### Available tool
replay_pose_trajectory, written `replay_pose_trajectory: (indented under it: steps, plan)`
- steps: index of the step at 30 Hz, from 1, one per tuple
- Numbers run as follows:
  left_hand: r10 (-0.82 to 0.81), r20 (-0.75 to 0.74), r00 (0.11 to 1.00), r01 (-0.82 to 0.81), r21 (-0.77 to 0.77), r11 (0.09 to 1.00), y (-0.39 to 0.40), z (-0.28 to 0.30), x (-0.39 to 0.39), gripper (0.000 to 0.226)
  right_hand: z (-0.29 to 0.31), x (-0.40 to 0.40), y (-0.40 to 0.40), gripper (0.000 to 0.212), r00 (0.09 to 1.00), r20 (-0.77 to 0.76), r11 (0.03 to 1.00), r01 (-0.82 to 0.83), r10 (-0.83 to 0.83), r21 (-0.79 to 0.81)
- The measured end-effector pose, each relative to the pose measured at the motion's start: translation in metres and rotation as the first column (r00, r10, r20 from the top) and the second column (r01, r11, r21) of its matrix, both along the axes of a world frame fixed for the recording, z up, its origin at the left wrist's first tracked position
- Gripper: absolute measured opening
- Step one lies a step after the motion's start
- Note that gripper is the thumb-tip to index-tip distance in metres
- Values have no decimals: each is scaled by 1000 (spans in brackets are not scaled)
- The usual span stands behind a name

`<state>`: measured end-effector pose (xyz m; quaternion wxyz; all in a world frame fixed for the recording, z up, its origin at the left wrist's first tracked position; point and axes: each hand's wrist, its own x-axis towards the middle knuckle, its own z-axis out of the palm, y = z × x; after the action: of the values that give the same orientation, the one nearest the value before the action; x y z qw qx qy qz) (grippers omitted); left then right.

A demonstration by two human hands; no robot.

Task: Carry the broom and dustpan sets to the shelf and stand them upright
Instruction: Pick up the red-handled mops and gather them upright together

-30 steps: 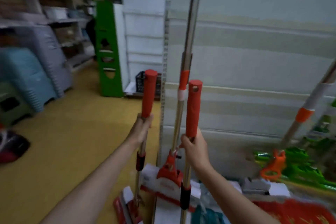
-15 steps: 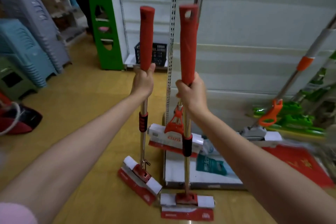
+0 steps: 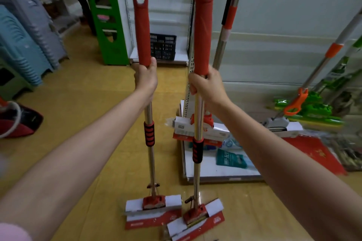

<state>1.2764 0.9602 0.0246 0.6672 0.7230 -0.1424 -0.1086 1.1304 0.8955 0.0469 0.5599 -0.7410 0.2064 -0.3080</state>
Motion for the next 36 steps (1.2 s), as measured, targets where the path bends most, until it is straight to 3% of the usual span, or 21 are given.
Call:
replay_pose_trajectory:
  steps: [4, 9, 17, 23, 27, 30, 31, 34, 36]
  plan:
    - [-19, -39, 999, 22, 89, 996, 9, -4, -20, 61, -2, 11, 19, 21, 994, -25, 994, -109, 109, -16]
    - [-32, 0, 999, 31, 123, 992, 15, -7, -30, 63, -6, 14, 24, 22, 999, -6, 999, -45, 46, 7]
    - [-108, 39, 993, 108, 3, 994, 9, 11, -30, 61, -2, 13, 17, 21, 997, 73, 998, 2, -6, 56]
    - [-289, 182, 940, 245, 228, 942, 9, -10, -42, 51, -33, 13, 17, 15, 1000, 0, 1000, 2, -2, 4]
    - [-399, 122, 909, 381, 151, 912, 22, 1, -37, 78, -43, 27, 24, 23, 998, -24, 998, -56, 55, -32]
    - [-535, 79, 841, 531, 69, 845, 37, 15, -33, 60, -43, 45, 28, 12, 993, -55, 993, -108, 105, -53]
    - [-563, 77, 823, 561, 53, 826, 41, 14, -33, 60, -46, 51, 29, 20, 992, -76, 992, -103, 98, -71]
    - [-580, 78, 811, 574, 88, 814, 45, -3, -24, 100, -46, 59, 32, 48, 997, -70, 997, -40, 35, -66]
    - [-604, 51, 796, 596, 116, 795, 47, -8, -20, 110, -45, 59, 29, 55, 997, -23, 997, -79, 79, -26]
